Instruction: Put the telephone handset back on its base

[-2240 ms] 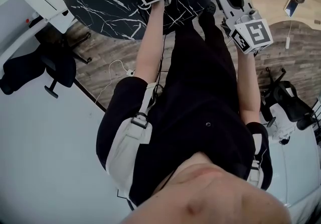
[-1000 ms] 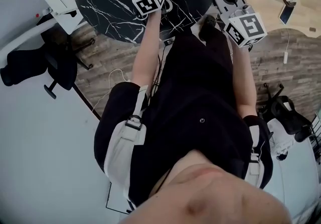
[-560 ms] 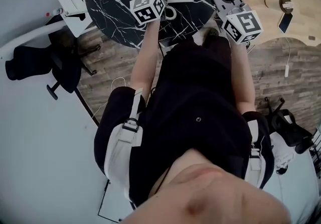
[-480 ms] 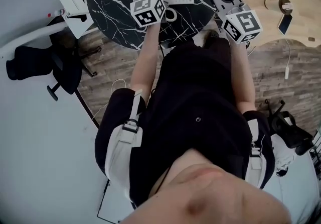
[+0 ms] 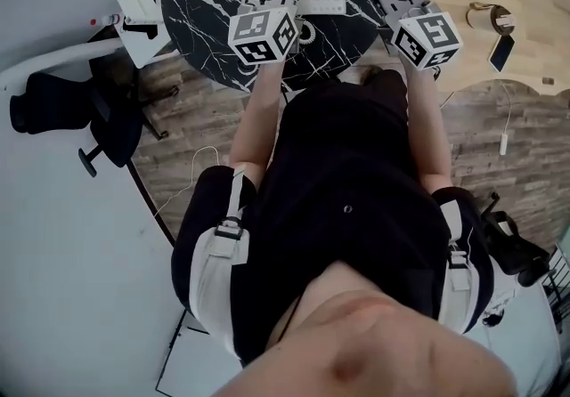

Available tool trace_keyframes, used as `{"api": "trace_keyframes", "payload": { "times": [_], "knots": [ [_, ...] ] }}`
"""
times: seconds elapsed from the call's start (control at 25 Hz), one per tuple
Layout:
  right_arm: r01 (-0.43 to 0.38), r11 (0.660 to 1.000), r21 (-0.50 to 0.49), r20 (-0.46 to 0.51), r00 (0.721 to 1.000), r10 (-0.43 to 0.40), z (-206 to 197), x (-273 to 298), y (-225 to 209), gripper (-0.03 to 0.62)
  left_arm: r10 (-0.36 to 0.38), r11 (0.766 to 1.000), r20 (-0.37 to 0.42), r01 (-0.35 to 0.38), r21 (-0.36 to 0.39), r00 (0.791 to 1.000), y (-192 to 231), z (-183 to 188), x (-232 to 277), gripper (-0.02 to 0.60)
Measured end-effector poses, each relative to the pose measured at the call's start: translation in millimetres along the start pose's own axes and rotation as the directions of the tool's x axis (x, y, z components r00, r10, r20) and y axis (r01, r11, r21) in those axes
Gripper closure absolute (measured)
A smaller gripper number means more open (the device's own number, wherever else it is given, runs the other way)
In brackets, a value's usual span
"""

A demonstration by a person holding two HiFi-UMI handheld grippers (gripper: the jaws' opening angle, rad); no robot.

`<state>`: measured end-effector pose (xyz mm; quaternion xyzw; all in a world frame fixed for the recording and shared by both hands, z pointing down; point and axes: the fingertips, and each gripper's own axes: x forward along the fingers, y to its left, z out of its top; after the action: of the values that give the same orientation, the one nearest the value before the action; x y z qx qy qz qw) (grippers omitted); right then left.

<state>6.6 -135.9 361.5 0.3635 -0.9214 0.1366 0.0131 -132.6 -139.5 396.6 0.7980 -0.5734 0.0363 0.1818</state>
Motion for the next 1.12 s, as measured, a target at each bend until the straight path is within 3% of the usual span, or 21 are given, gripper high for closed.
{"api": "trace_keyframes", "payload": {
  "times": [0.36, 1.12],
  "knots": [
    [-0.059, 0.998, -0.020, 0.009, 0.998, 0.060, 4.5, 11.2, 17.6, 0.562, 0.001, 0.999, 0.053, -0.003, 0.039, 0.999, -4.5, 23.1, -29.0, 0.553],
    [-0.072, 0.997, -0.043, -0.031, 0.997, 0.071, -0.9, 10.5, 20.4, 0.563, -0.033, 0.999, 0.026, 0.032, 0.028, 0.999, -13.6, 20.4, -26.4, 0.558]
  ]
}}
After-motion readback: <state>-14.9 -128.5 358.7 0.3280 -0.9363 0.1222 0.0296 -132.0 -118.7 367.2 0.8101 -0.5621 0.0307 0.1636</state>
